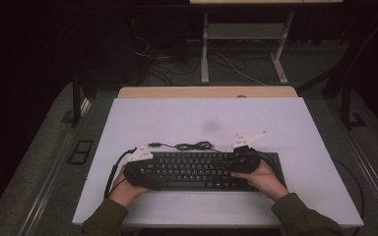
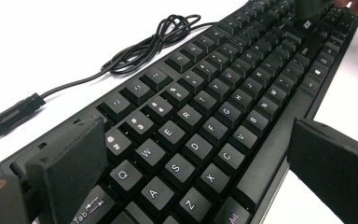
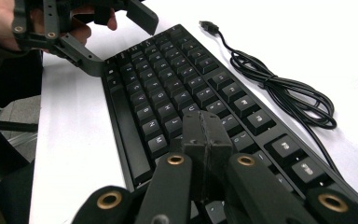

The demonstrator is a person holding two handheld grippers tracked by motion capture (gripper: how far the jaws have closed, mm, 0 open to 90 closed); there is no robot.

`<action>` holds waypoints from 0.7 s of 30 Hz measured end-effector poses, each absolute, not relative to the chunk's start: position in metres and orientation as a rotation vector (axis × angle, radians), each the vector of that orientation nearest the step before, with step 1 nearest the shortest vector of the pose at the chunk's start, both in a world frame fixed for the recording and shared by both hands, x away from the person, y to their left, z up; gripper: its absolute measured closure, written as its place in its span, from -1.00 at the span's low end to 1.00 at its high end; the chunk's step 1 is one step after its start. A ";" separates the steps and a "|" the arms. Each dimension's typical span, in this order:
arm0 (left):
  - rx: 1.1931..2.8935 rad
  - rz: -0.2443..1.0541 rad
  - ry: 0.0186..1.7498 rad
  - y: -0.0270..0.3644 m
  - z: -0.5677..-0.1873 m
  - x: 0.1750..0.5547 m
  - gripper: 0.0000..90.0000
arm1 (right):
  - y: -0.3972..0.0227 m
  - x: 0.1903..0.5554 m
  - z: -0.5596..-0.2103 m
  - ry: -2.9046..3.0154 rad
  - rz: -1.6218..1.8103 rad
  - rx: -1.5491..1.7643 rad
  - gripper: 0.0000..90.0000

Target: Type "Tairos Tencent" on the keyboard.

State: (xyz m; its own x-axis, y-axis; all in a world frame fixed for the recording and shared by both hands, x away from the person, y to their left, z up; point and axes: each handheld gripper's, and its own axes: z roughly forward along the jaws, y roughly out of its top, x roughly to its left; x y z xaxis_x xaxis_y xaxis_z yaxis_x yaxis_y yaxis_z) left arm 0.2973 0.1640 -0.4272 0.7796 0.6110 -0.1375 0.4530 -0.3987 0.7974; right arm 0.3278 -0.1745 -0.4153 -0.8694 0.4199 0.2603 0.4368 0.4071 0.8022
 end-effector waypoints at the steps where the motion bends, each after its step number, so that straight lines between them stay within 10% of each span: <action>1: 2.061 0.219 0.793 0.164 -0.427 0.297 -0.91 | -0.173 0.329 -0.416 -2.618 -1.503 -0.801 0.98; 21: 2.059 0.216 0.784 0.164 -0.428 0.297 -0.89 | -0.136 0.344 -0.426 -2.706 -1.381 -0.741 0.98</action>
